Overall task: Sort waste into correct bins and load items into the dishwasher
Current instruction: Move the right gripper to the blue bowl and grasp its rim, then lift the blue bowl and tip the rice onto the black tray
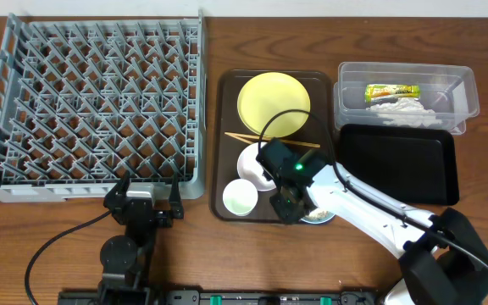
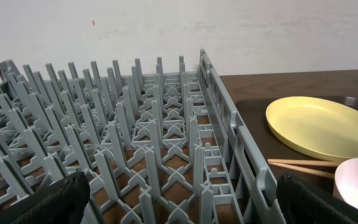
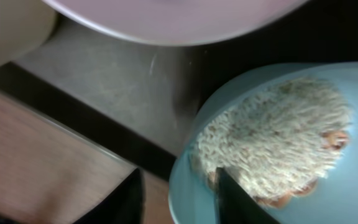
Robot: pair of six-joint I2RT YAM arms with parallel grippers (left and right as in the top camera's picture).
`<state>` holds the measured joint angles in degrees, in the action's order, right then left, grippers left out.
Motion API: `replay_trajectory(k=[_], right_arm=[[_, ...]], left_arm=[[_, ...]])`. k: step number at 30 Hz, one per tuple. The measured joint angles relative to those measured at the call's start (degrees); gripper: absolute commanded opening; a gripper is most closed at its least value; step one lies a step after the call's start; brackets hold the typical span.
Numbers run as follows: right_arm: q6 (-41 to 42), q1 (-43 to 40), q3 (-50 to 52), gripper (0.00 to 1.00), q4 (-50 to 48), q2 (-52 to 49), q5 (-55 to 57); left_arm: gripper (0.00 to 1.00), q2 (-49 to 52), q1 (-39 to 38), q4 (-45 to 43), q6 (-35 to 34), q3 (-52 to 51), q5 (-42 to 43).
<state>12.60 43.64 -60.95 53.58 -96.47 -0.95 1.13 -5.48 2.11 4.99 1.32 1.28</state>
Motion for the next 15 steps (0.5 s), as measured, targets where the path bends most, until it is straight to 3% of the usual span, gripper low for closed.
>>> replay_trajectory(k=[7, 11, 13, 15], right_arm=[[-0.3, 0.0, 4.9, 0.21, -5.2, 0.0, 0.3], [-0.3, 0.0, 7.5, 0.12, -8.2, 0.0, 0.4], [-0.5, 0.0, 8.7, 0.01, -9.7, 0.0, 0.5], [-1.0, 0.1, 9.0, 0.01, -10.6, 0.6, 1.4]], left_arm=[[0.96, 0.0, 0.0, 0.0, 0.0, 0.0, 0.0], [0.96, 0.0, 0.0, 0.0, 0.0, 0.0, 0.0], [0.96, 0.0, 0.0, 0.0, 0.0, 0.0, 0.0], [0.96, 0.0, 0.0, 0.0, 0.0, 0.0, 0.0]])
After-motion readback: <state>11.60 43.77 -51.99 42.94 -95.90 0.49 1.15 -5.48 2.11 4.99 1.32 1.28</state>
